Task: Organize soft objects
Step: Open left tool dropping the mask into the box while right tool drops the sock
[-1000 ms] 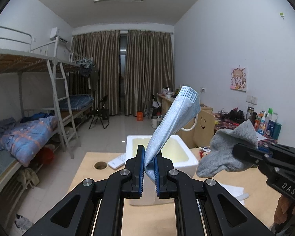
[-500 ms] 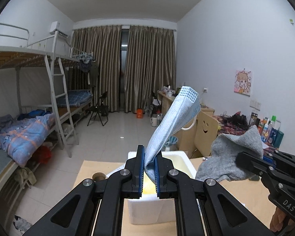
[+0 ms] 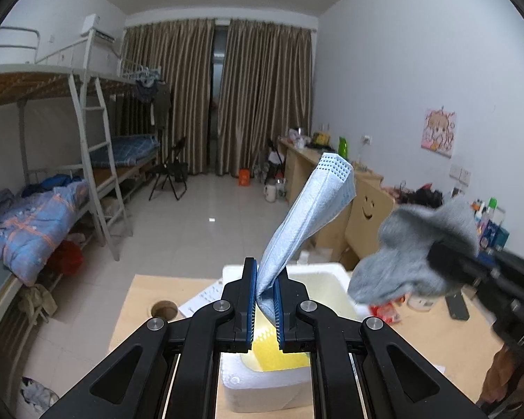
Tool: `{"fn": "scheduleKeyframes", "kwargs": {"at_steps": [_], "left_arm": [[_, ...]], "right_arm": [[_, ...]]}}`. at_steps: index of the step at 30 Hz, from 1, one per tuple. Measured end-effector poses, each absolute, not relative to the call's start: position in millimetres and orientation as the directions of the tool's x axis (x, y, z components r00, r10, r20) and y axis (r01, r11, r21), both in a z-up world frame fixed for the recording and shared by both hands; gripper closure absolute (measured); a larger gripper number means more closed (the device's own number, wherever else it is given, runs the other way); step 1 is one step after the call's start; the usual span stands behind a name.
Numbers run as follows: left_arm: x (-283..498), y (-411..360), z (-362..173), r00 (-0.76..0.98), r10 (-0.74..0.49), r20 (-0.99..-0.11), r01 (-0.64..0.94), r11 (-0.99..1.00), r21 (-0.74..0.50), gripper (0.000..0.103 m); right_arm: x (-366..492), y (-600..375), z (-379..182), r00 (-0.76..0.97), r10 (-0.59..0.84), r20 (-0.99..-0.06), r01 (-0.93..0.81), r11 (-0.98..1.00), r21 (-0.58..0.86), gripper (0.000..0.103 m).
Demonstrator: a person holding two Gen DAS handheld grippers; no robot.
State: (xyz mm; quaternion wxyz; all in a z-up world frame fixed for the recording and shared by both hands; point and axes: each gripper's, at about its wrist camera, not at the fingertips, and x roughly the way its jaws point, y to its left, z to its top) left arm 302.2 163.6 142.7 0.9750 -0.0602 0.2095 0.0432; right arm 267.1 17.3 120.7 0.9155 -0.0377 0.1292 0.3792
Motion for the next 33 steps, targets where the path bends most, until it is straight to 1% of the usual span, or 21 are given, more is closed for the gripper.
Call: {"fn": "scheduleKeyframes", "kwargs": {"at_steps": [3, 10, 13, 16, 18, 19, 20, 21, 22, 23, 27, 29, 30, 33], "left_arm": [[320.2, 165.8, 129.6, 0.887, 0.052, -0.459, -0.105, 0.99, -0.091, 0.093], [358.2, 166.6, 102.4, 0.845, 0.064, -0.531, -0.116, 0.991, -0.065, 0.093], [372.1, 166.9, 89.6, 0.825, 0.041, -0.564, -0.104, 0.991, -0.081, 0.093], [380.6, 165.3, 80.9, 0.812, 0.065, -0.58, -0.113, 0.992, -0.047, 0.092], [384.2, 163.6, 77.8, 0.805, 0.074, -0.589, -0.115, 0.993, -0.033, 0.086], [385.5, 163.2, 76.8, 0.802, 0.079, -0.591, -0.114, 0.993, -0.022, 0.077], [386.1, 162.5, 76.1, 0.801, 0.095, -0.592, -0.119, 0.993, -0.001, 0.06], [385.9, 162.1, 75.4, 0.802, 0.106, -0.588, -0.126, 0.992, 0.007, 0.05], [385.6, 164.0, 75.8, 0.806, 0.119, -0.58, -0.143, 0.99, 0.005, 0.032], [383.0, 166.2, 76.7, 0.81, 0.123, -0.574, -0.151, 0.989, 0.0, 0.024], [374.7, 170.4, 84.1, 0.826, 0.153, -0.542, -0.176, 0.984, 0.009, 0.023], [367.8, 175.7, 89.3, 0.835, 0.173, -0.522, -0.201, 0.98, 0.002, 0.018], [363.8, 179.8, 92.0, 0.841, 0.182, -0.509, -0.218, 0.976, -0.011, 0.017], [356.9, 181.1, 97.8, 0.853, 0.193, -0.485, -0.231, 0.973, -0.019, 0.017]], "right_arm": [[273.4, 16.3, 114.6, 0.678, 0.683, -0.273, -0.701, 0.712, 0.04, 0.091], [284.8, 21.7, 107.0, 0.662, 0.687, -0.3, -0.708, 0.704, 0.052, 0.091], [287.3, 19.4, 106.4, 0.661, 0.684, -0.309, -0.705, 0.707, 0.056, 0.091], [287.0, 19.4, 107.9, 0.662, 0.681, -0.312, -0.704, 0.709, 0.054, 0.091], [285.9, 19.5, 110.1, 0.663, 0.682, -0.309, -0.703, 0.709, 0.055, 0.091], [286.1, 19.2, 110.8, 0.663, 0.682, -0.309, -0.704, 0.709, 0.054, 0.091], [286.2, 19.6, 111.9, 0.663, 0.682, -0.308, -0.704, 0.708, 0.052, 0.091], [286.0, 19.0, 112.1, 0.664, 0.682, -0.307, -0.703, 0.709, 0.055, 0.091], [285.5, 18.8, 112.5, 0.663, 0.682, -0.307, -0.703, 0.709, 0.055, 0.091], [285.3, 18.9, 112.7, 0.664, 0.682, -0.307, -0.703, 0.709, 0.054, 0.091], [286.7, 16.4, 113.6, 0.667, 0.681, -0.304, -0.701, 0.711, 0.055, 0.091], [286.3, 16.3, 114.1, 0.664, 0.683, -0.303, -0.704, 0.708, 0.055, 0.091], [286.0, 17.2, 113.8, 0.663, 0.684, -0.304, -0.705, 0.707, 0.053, 0.091], [285.9, 19.1, 112.3, 0.657, 0.687, -0.31, -0.71, 0.703, 0.051, 0.091]]}}
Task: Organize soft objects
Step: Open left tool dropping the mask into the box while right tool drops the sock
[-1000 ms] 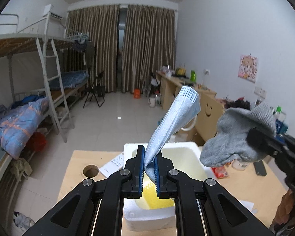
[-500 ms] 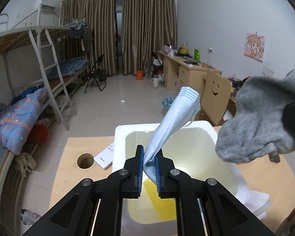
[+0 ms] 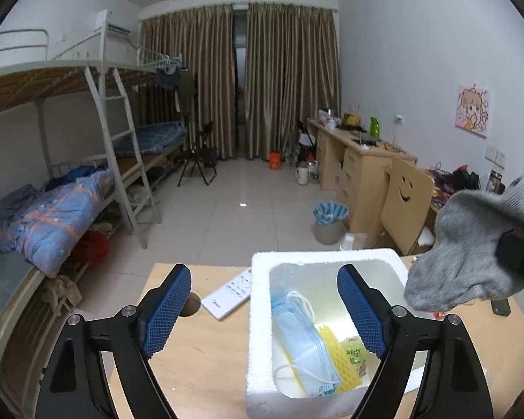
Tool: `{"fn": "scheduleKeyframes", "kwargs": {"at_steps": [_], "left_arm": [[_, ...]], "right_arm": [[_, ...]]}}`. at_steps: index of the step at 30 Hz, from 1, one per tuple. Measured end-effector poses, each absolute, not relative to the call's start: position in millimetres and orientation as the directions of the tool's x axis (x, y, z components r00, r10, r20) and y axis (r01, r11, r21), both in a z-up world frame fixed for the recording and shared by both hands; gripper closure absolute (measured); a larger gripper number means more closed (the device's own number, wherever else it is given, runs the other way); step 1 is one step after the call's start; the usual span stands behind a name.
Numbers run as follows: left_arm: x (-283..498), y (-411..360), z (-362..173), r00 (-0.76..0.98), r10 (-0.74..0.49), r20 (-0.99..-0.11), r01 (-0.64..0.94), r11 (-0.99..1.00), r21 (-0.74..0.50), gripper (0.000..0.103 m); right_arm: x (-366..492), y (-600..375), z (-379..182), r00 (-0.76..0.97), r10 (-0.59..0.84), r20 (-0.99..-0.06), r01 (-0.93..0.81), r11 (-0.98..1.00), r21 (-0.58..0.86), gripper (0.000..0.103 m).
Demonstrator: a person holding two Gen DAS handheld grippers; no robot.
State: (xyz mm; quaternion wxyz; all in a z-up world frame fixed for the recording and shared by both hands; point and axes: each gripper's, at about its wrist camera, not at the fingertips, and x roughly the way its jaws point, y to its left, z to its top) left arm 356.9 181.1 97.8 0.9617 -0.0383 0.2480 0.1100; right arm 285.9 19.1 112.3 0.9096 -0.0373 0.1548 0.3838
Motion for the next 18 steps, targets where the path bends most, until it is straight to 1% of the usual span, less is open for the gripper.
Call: {"fn": "scheduleKeyframes", "kwargs": {"at_steps": [6, 11, 14, 18], "left_arm": [[345.1, 178.1, 108.6, 0.867, 0.231, -0.441, -0.25, 0.968, 0.014, 0.013], [338.2, 190.0, 116.2, 0.868, 0.26, -0.424, -0.29, 0.957, -0.005, 0.001], [335.6, 192.5, 118.1, 0.868, 0.274, -0.414, -0.303, 0.953, -0.004, 0.001], [337.1, 193.5, 116.8, 0.862, 0.278, -0.424, -0.309, 0.951, -0.005, 0.001]], "right_arm": [[286.7, 20.0, 112.3, 0.654, 0.689, -0.312, -0.713, 0.7, 0.051, 0.091], [290.7, 23.1, 109.9, 0.65, 0.69, -0.319, -0.715, 0.697, 0.051, 0.091], [293.1, 27.0, 106.3, 0.647, 0.688, -0.329, -0.716, 0.697, 0.048, 0.091], [297.2, 30.0, 102.1, 0.642, 0.686, -0.342, -0.716, 0.696, 0.05, 0.091]]}}
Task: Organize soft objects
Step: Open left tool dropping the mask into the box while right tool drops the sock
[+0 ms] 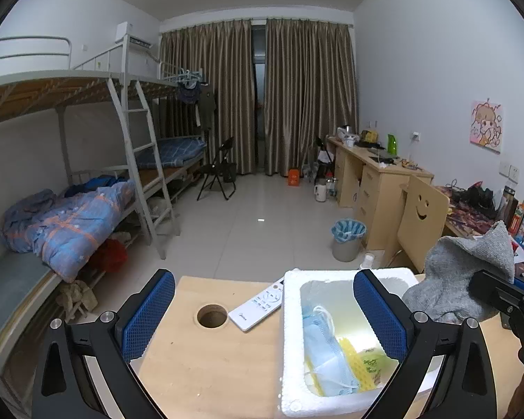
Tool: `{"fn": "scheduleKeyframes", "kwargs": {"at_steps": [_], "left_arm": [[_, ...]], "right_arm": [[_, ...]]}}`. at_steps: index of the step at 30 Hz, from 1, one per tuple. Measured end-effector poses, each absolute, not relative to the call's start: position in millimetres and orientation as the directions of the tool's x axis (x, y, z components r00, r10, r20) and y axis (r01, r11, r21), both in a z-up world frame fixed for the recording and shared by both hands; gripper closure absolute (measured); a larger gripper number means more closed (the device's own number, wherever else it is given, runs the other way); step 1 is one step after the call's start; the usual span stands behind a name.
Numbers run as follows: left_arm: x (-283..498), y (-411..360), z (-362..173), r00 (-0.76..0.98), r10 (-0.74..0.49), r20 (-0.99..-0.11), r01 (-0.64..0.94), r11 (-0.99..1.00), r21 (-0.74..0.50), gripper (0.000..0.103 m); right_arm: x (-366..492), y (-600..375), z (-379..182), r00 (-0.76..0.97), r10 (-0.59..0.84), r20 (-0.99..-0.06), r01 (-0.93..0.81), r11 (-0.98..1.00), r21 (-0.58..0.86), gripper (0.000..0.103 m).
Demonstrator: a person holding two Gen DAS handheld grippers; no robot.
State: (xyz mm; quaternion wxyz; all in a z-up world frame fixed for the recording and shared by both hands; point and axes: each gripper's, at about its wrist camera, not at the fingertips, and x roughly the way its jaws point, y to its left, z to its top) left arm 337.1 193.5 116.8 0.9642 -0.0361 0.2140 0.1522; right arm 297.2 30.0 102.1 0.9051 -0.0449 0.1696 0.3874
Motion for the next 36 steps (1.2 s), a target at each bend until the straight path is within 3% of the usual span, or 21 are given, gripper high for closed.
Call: {"fn": "scheduleKeyframes", "kwargs": {"at_steps": [31, 33, 35, 36], "left_arm": [[340.4, 201.0, 110.7, 0.84, 0.287, -0.46, -0.331, 0.943, -0.017, 0.001], [340.6, 201.2, 110.2, 0.837, 0.289, -0.464, -0.333, 0.943, -0.014, 0.001], [341.1, 201.8, 109.3, 0.836, 0.29, -0.465, -0.336, 0.942, -0.017, 0.001], [340.6, 202.7, 109.3, 0.835, 0.291, -0.466, -0.339, 0.941, -0.02, 0.001]], "right_arm": [[326.4, 62.8, 65.1, 0.567, 0.661, -0.492, -0.725, 0.684, 0.084, 0.089], [327.9, 63.3, 66.6, 0.576, 0.656, -0.488, -0.719, 0.691, 0.08, 0.073], [327.1, 61.7, 67.9, 0.581, 0.657, -0.48, -0.714, 0.695, 0.087, 0.045], [325.1, 60.7, 67.8, 0.573, 0.666, -0.478, -0.72, 0.687, 0.094, 0.04]]}}
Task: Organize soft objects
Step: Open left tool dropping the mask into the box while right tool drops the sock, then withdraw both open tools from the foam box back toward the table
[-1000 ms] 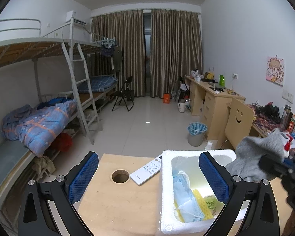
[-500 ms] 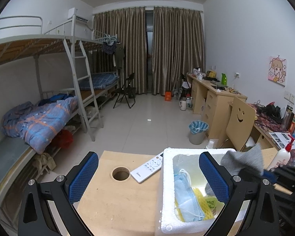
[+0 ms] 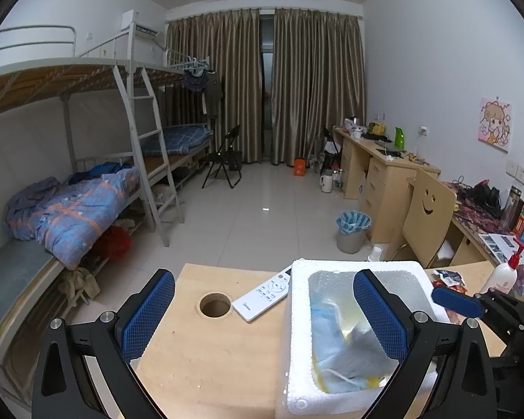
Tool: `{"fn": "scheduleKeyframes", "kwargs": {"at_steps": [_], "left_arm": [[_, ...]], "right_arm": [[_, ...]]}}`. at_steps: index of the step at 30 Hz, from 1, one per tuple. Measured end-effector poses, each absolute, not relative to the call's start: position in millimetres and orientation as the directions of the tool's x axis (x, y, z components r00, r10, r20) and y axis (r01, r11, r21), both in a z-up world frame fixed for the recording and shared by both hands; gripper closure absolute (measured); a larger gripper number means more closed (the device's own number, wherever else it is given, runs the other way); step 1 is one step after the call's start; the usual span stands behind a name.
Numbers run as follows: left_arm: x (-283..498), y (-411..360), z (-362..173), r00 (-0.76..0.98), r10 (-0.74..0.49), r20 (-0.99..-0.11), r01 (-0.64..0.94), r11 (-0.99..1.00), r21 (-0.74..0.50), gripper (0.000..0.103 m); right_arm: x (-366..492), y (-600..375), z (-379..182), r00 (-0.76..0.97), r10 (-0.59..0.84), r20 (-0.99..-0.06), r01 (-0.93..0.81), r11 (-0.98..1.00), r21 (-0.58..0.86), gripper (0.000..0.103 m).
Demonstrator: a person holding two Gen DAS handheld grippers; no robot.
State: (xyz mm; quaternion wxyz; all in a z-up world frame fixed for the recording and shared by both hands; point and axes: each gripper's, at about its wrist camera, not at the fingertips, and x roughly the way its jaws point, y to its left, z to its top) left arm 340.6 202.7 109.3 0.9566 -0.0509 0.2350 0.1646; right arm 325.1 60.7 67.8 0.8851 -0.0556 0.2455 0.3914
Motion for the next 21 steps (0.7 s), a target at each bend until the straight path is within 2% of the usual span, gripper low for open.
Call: {"fn": "scheduleKeyframes", "kwargs": {"at_steps": [1, 2, 21], "left_arm": [[340.4, 203.1, 109.3, 0.835, 0.292, -0.466, -0.34, 0.94, -0.021, 0.001], [340.3, 203.1, 109.7, 0.836, 0.292, -0.466, -0.34, 0.94, -0.02, 0.001], [320.1, 191.5, 122.5, 0.86, 0.276, -0.43, -0.317, 0.948, -0.025, 0.001]], "right_arm": [[324.5, 60.5, 67.8, 0.571, 0.669, -0.477, -0.722, 0.685, 0.096, 0.035], [323.3, 60.0, 67.6, 0.578, 0.664, -0.474, -0.718, 0.69, 0.09, 0.034], [296.3, 39.7, 96.8, 0.618, 0.682, -0.391, -0.715, 0.694, 0.081, 0.026]]}}
